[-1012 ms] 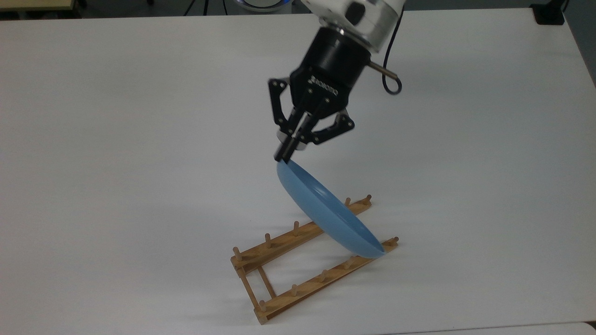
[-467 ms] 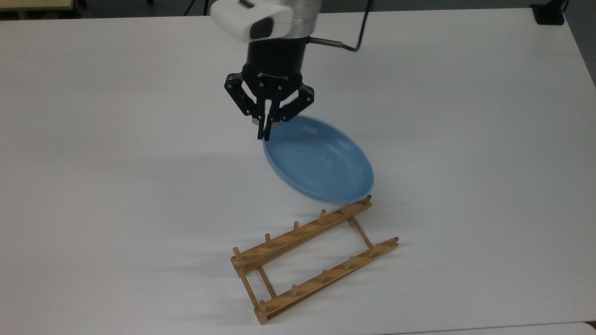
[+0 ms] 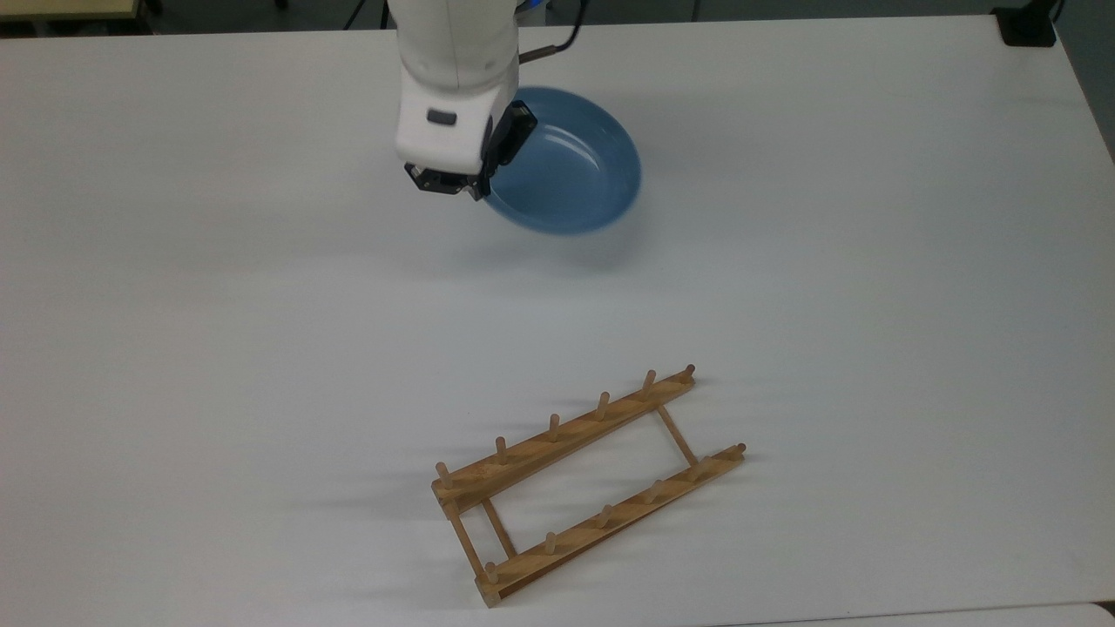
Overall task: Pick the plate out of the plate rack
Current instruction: 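Carry the plate away from the rack and lower it onto the table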
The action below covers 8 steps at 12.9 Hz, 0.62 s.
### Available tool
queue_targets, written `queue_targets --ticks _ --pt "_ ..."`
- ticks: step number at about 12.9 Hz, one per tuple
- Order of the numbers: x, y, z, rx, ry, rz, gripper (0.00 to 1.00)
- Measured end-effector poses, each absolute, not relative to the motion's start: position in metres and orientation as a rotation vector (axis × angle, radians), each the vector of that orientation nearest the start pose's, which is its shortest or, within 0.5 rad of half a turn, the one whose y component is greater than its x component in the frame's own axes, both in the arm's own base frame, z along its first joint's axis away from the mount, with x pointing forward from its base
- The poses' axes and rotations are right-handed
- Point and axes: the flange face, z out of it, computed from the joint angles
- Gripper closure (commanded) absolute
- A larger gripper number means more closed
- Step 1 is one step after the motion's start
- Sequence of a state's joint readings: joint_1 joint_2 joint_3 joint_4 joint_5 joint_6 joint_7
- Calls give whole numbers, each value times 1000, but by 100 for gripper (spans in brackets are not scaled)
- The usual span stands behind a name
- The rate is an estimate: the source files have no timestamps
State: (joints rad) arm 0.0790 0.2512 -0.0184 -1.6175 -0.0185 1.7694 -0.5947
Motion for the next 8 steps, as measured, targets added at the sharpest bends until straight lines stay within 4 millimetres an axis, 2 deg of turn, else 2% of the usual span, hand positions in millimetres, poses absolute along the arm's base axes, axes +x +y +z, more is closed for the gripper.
queue_targets --ticks 1,4,8 --pt "618 34 451 -2887 -1147 233 100" --pt "603 32 409 -2734 -1318 344 100" --pt "595 36 365 -2601 -1341 401 100"
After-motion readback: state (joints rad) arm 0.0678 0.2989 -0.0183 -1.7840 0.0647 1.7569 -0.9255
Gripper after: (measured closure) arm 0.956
